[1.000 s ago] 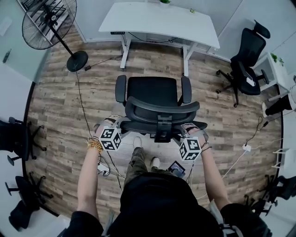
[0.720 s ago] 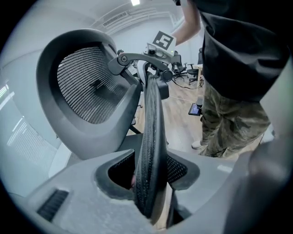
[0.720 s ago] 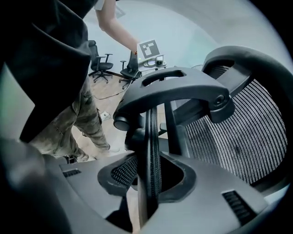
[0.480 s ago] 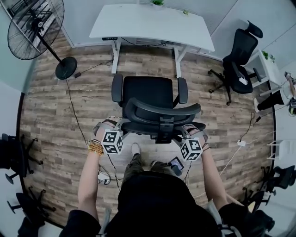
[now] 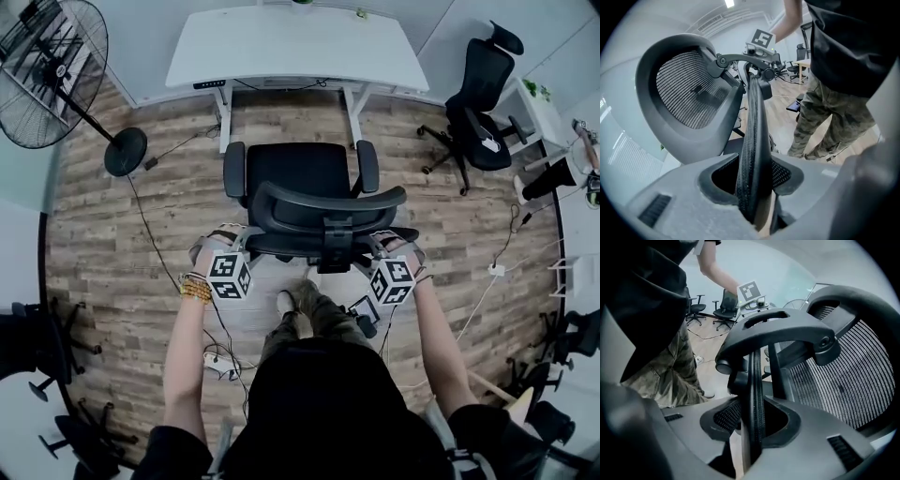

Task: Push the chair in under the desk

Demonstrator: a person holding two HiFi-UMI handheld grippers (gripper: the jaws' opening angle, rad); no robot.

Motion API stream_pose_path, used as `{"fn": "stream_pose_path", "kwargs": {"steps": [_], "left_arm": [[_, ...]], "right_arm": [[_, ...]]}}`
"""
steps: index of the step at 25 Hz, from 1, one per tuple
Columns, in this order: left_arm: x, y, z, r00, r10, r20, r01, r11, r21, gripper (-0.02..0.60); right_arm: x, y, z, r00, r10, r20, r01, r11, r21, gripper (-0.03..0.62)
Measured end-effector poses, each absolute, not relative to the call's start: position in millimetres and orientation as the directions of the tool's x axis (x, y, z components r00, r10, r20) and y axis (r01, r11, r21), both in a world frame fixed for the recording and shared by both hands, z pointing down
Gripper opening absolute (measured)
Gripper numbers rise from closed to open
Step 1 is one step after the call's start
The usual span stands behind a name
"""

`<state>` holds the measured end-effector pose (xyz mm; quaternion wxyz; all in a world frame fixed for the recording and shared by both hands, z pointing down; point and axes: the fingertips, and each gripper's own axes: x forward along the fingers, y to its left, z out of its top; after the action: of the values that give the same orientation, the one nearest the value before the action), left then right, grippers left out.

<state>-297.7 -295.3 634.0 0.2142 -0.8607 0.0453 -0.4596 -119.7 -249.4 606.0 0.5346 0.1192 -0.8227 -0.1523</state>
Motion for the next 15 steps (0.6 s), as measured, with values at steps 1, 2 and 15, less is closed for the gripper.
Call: {"fn": "stream_pose_path", "kwargs": {"steps": [1, 2, 15], "left_arm": [[-298, -300, 634, 0.573, -0.275, 0.772, 0.119, -0.904, -0.411, 0.169], [-298, -305, 634, 0.572, -0.276, 0.772, 0.119, -0.904, -0.411, 0.169], [-301, -369, 636, 0.575, -0.269, 0.772, 0.113, -0.909, -0.401, 0.169]], "right_arm": [[-120, -255, 606, -0.401, -0.361, 0.842, -0.033, 0.924, 0.381, 0.120], [-120, -260, 606, -0.401, -0.363, 0.841, -0.032, 0.923, 0.383, 0.120], [-122, -325, 607, -0.401, -0.380, 0.834, -0.007, 0.911, 0.412, 0.121]]}}
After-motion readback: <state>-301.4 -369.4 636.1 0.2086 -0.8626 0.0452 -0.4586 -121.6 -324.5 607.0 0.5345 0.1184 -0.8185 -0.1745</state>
